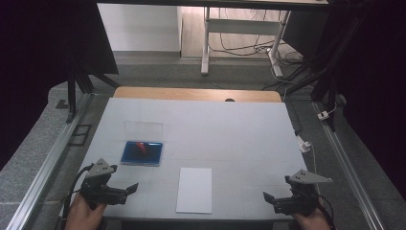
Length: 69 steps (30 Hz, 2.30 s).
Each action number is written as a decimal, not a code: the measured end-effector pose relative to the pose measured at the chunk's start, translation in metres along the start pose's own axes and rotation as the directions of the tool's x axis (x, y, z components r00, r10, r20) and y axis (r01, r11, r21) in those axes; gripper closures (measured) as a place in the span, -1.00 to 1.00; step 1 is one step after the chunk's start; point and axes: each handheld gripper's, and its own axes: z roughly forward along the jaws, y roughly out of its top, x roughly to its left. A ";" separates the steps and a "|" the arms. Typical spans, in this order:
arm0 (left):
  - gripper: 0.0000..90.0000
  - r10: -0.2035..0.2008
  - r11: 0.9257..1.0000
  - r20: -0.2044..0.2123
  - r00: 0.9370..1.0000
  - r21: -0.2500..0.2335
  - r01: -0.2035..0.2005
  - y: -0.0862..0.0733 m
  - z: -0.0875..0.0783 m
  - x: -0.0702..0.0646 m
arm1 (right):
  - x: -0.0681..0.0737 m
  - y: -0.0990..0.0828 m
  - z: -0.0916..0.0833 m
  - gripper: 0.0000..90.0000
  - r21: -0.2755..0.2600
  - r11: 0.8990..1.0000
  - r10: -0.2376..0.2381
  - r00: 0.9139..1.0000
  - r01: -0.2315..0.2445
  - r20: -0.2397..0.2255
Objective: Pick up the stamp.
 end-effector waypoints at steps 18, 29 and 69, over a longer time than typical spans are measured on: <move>-1.00 0.020 0.999 -0.053 0.998 0.030 -0.018 0.020 0.032 0.020 | 0.001 0.000 0.001 -1.00 0.005 1.000 -0.005 1.000 0.005 -0.003; -1.00 -0.018 1.000 -0.064 0.998 0.020 0.019 0.034 0.048 0.036 | 0.001 0.000 0.001 -1.00 0.009 1.000 -0.007 1.000 0.007 -0.001; -0.27 0.045 0.993 -0.096 0.994 0.115 -0.034 0.064 0.097 0.070 | 0.002 0.000 0.002 -1.00 0.015 1.000 -0.014 1.000 0.014 -0.005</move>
